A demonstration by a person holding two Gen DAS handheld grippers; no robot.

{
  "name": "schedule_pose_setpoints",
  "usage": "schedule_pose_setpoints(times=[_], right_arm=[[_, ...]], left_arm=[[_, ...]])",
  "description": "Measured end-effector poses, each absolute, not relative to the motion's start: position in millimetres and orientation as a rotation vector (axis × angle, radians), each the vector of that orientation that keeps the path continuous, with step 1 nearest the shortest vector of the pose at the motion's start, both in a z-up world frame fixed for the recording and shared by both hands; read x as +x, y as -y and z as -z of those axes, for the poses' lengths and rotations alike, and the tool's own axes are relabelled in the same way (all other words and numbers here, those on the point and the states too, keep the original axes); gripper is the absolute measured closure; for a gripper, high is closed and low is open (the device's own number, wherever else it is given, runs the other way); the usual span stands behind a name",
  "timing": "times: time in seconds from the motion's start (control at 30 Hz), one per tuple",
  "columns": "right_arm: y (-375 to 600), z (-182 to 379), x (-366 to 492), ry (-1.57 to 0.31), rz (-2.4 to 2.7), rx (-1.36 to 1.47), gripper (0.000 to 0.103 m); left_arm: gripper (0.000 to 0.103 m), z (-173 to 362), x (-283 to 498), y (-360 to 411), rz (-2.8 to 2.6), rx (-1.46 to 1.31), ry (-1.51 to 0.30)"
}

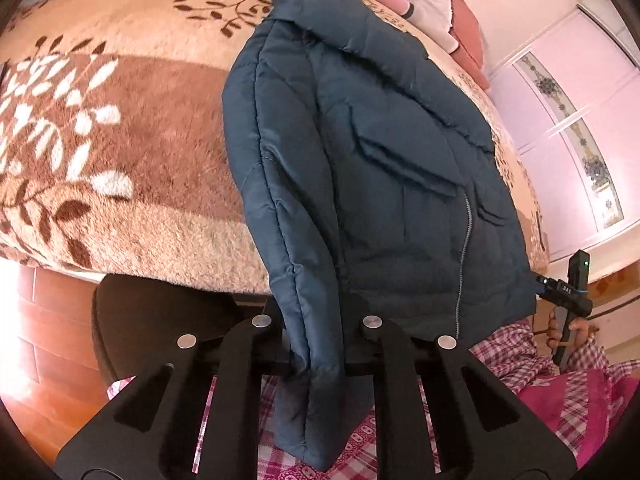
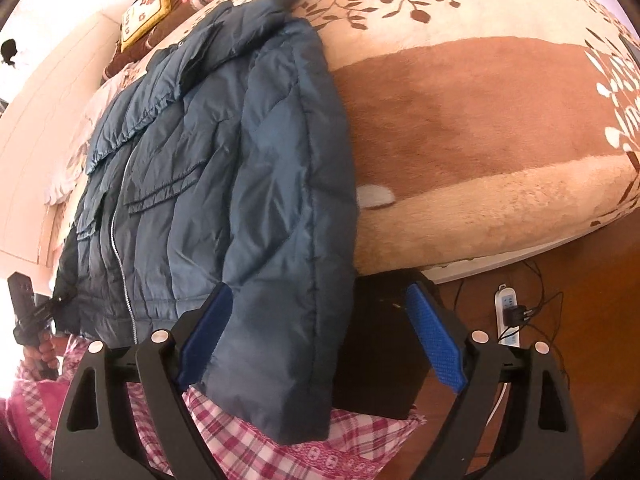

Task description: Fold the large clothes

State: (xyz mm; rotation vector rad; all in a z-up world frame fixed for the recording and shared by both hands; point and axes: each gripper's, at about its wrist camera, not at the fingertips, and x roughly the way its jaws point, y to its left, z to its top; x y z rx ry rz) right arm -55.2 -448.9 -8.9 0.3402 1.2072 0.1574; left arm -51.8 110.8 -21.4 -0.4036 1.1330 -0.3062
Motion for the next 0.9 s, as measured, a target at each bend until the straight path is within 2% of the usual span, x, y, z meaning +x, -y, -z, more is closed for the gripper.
schedule_pose_setpoints(times=[0.6,0.67,0.7,0.73,0.8,0.83,0.9], right_arm=[[446.9,33.6,-36.6,-1.273,-0.234,0.409,0.016],[437.6,39.0,-32.8,-1.293,-0.249,0.387,0.019],[433.0,40.1,-31.9,-1.297,-0.254,0.380,0.028],[430.1,40.7,-31.1,-1.296,-0.262,0.374,0.044],[425.4,42.4,-31.2,-1.306,-0.300,0.392,0.060],[424.3,41.7,-32.4,-1.300,-0.309,0.396,0.071],[421.3,36.0,-35.9,-1.279,-0.346,0.406,0.081]], left_arm=[[0.090,28.9,-43.8,-107.9,0.262,-0.388,-1.163],[0.090,30.0,-43.0,-107.6,0.258,-0.388,-1.167],[0.090,30.3,-42.6,-107.5,0.256,-0.387,-1.168],[0.090,30.9,-42.6,-107.0,0.255,-0.385,-1.168],[0.090,31.4,-43.5,-106.7,0.256,-0.385,-1.164],[0.090,31.0,-44.3,-106.4,0.257,-0.386,-1.161],[0.090,30.5,-45.7,-107.3,0.261,-0.391,-1.152]])
